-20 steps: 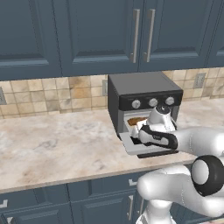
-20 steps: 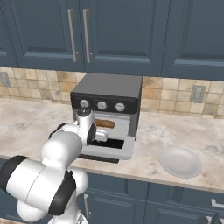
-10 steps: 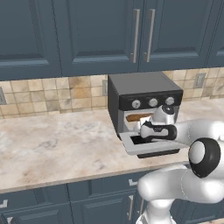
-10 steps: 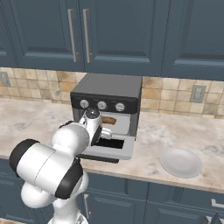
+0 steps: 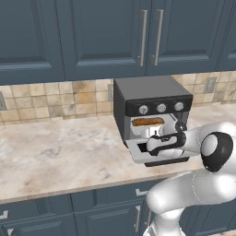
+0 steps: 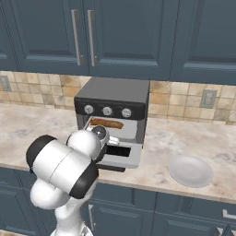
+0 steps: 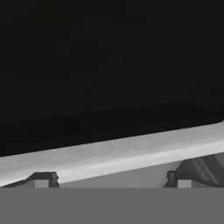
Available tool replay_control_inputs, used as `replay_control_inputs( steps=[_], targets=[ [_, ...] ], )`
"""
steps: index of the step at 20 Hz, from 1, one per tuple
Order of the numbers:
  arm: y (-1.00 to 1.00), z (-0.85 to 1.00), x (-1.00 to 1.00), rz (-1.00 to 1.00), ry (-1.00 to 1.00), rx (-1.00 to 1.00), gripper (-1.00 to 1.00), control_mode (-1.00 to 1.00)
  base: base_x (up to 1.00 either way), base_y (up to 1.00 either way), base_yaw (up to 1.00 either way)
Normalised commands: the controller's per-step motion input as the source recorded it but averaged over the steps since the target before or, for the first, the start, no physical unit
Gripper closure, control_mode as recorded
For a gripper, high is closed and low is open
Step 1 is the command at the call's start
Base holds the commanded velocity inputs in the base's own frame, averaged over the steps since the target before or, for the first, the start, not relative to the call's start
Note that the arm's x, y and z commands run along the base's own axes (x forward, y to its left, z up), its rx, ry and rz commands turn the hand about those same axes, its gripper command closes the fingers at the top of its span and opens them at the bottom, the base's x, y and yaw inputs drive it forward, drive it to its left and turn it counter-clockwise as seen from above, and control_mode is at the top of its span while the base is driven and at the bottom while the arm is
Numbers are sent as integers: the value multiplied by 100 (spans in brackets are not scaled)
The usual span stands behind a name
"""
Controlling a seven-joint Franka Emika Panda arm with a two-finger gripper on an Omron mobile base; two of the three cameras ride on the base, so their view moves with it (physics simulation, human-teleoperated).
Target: Pull the toaster oven rack outwards. Pick up the baguette from the plate and place it on the toaster oven rack. Close the toaster oven door fully and set the temperature to the lowest setting.
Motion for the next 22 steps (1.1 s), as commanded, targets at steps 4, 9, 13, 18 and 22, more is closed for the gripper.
replay_control_inputs(
  steps=[4,9,13,18,22],
  targets=[
    [0,-1,25,0,-24,1,-100,-100,0,0,0],
    [0,0,39,0,-18,1,-100,-100,0,0,0],
    [-1,2,48,0,-12,0,-100,-100,0,0,0],
    [-31,34,9,0,-9,0,-100,-100,0,0,0],
    [-60,58,-4,0,-8,0,-100,-100,0,0,0]
  ],
)
